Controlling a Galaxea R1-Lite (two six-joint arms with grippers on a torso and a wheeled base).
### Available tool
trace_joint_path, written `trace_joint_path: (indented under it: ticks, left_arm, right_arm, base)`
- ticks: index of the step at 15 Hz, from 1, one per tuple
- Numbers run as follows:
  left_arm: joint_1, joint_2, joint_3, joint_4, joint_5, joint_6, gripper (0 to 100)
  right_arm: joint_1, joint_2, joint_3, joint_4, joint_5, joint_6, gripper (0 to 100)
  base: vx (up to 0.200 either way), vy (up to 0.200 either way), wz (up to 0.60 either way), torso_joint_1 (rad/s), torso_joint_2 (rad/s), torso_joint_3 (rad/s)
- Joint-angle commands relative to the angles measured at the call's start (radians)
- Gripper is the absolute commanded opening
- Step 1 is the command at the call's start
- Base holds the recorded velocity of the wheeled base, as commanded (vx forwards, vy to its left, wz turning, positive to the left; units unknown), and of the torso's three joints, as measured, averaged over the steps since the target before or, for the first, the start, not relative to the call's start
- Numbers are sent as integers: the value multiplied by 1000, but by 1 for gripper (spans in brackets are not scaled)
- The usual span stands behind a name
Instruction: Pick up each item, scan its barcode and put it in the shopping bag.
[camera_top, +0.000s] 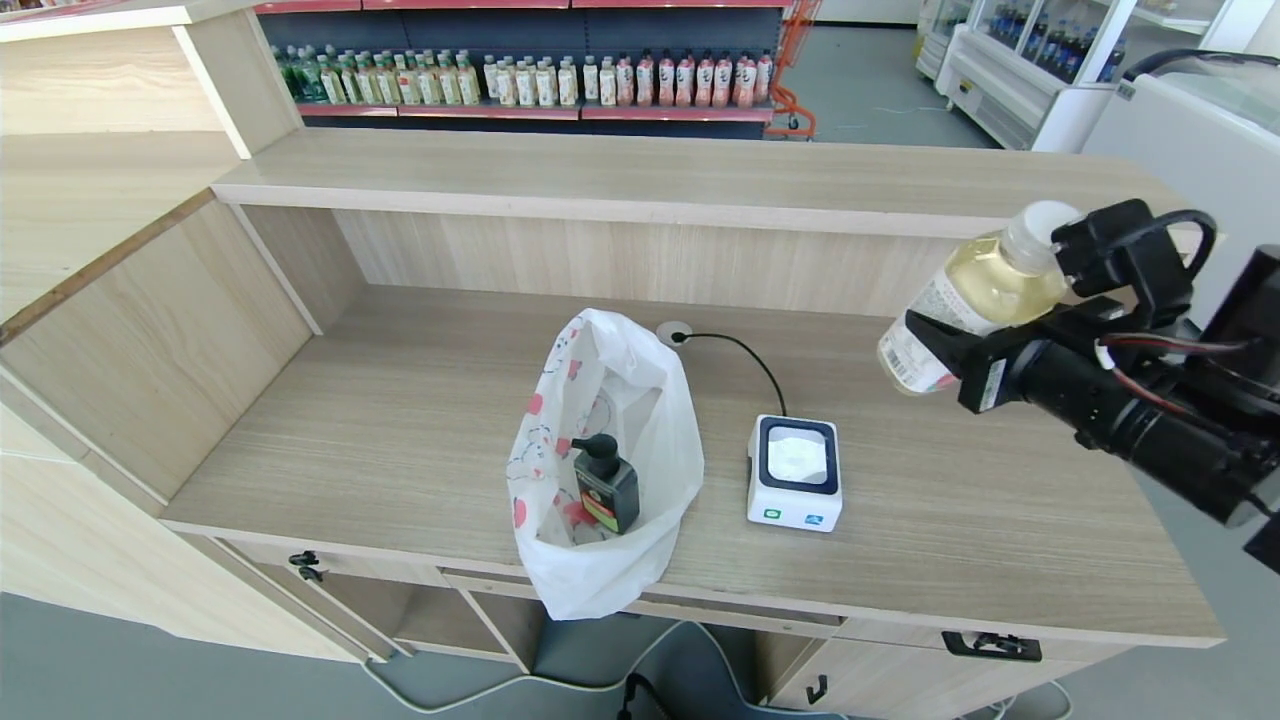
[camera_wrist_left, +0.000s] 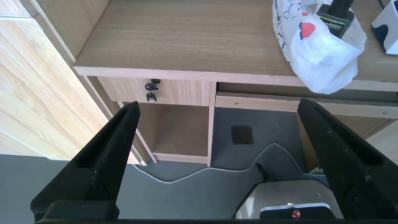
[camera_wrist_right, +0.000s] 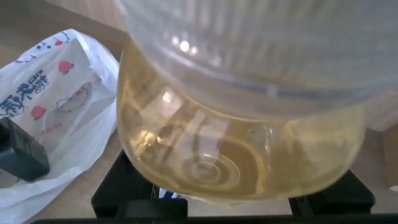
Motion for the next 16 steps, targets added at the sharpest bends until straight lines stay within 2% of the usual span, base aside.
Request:
trace_joint_path:
  ticks: [1, 4, 10, 16]
  left_arm:
    - [0, 0, 0, 0, -1, 0, 100]
    - [0, 0, 0, 0, 0, 0, 100]
    - [0, 0, 0, 0, 0, 0, 100]
    - [0, 0, 0, 0, -1, 2, 100]
  right_arm:
    - [13, -194, 28, 120, -23, 76, 0]
    - [13, -256, 108, 146, -4, 137, 0]
    - [13, -228, 176, 140, 11, 156, 0]
    - [4, -214, 173, 140, 17, 173, 0]
  base:
    - [0, 0, 0, 0, 0, 0]
    - [0, 0, 0, 0, 0, 0]
    - [0, 0, 0, 0, 0, 0]
    - [0, 0, 0, 0, 0, 0]
